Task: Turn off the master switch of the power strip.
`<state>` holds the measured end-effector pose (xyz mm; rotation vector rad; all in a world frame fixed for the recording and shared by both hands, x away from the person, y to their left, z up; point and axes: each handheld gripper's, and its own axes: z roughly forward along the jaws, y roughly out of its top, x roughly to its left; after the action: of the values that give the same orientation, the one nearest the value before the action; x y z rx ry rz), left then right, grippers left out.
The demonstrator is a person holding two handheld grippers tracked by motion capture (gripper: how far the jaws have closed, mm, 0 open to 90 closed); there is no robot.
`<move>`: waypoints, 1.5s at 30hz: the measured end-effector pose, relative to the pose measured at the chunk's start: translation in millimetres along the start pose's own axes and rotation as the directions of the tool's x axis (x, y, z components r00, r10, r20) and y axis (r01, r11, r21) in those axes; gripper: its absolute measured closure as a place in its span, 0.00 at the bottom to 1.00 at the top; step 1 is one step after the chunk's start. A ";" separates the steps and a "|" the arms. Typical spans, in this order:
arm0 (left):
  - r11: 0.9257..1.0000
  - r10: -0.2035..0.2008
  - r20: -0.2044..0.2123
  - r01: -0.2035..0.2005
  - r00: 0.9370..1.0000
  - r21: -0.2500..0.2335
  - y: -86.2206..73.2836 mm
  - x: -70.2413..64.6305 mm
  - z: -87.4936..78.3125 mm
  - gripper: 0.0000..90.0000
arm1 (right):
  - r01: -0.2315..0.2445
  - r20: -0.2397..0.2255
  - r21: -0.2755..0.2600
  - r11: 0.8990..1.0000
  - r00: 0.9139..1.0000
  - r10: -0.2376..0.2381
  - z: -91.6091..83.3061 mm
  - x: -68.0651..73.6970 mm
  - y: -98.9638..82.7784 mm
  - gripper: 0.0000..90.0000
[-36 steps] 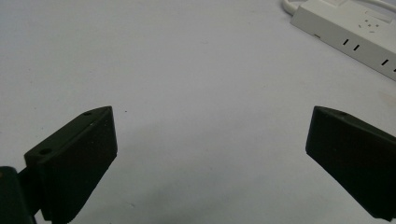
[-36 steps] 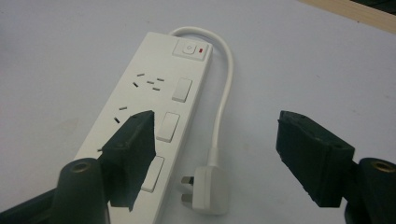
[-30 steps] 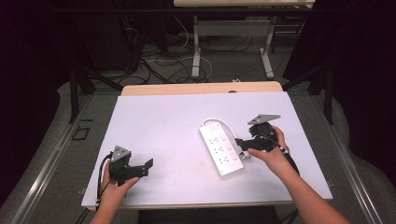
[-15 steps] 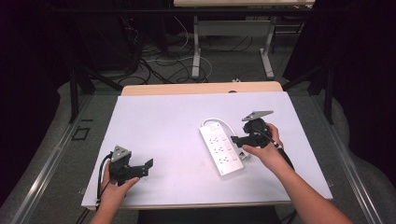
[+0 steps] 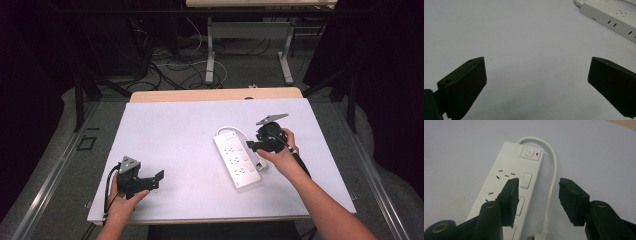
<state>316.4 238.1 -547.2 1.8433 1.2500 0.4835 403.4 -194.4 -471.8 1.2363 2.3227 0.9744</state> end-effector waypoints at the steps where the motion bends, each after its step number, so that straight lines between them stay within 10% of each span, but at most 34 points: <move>1: 1.000 0.000 0.000 0.000 1.000 -0.001 0.0 0.0 0.1 0.02 | 0.001 0.003 0.000 1.000 1.000 -0.001 1.0 -0.9 0.9 0.58; 28: 1.000 0.001 0.004 -0.001 1.000 -0.001 0.0 0.5 0.7 0.02 | -0.008 -0.023 0.047 0.999 1.000 0.009 28.6 1.8 31.4 0.98; 45: 1.000 -0.004 0.007 0.004 1.000 -0.001 -0.3 1.0 1.0 0.02 | -0.039 -0.030 0.056 0.998 0.999 0.041 50.3 -1.0 41.5 1.00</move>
<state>317.4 238.7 -548.1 1.8398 1.2482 0.4756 457.3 -158.3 -478.3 1.3033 2.3723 0.9544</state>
